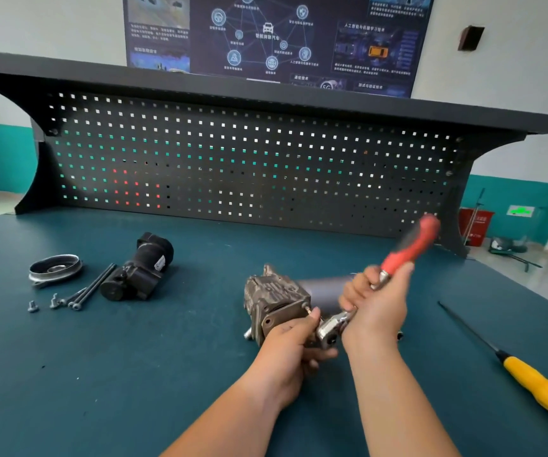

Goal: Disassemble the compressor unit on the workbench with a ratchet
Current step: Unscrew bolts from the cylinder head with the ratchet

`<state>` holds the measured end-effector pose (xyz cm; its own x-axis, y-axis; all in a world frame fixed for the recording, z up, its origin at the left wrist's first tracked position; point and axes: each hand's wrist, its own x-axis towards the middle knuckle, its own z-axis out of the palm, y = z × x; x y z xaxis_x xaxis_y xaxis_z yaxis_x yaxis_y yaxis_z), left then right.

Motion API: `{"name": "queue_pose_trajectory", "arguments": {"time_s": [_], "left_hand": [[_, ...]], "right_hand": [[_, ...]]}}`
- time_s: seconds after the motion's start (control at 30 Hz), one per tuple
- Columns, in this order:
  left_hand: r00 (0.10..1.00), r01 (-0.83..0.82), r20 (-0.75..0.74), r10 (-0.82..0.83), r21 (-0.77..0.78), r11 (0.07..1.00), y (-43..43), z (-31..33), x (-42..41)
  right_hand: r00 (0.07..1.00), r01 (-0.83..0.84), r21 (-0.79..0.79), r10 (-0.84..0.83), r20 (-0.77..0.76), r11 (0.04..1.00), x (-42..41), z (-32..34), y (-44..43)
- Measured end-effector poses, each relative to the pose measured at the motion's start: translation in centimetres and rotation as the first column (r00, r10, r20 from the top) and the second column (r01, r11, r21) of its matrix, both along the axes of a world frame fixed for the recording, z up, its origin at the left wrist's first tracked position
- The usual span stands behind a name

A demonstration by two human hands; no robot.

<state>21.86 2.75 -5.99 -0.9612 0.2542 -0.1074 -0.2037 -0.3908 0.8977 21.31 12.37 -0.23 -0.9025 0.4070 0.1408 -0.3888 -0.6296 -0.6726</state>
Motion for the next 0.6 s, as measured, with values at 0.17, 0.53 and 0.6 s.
{"name": "queue_pose_trajectory", "arguments": {"time_s": [0.17, 0.53, 0.6], "left_hand": [[1.000, -0.010, -0.002, 0.010, 0.011, 1.000, 0.1, 0.0, 0.4], [0.999, -0.022, -0.030, 0.026, 0.135, 0.991, 0.6, 0.1, 0.5], [0.997, -0.069, -0.024, 0.073, 0.149, 0.986, 0.7, 0.1, 0.4]], "right_hand": [[0.996, 0.031, -0.163, -0.017, 0.088, 0.986, -0.5, -0.9, 0.5], [0.896, 0.284, 0.904, 0.424, -0.132, -0.318, 0.9, 0.6, -3.5], [0.887, 0.293, 0.932, 0.426, -0.181, -0.213, 1.2, 0.2, -3.4]]}}
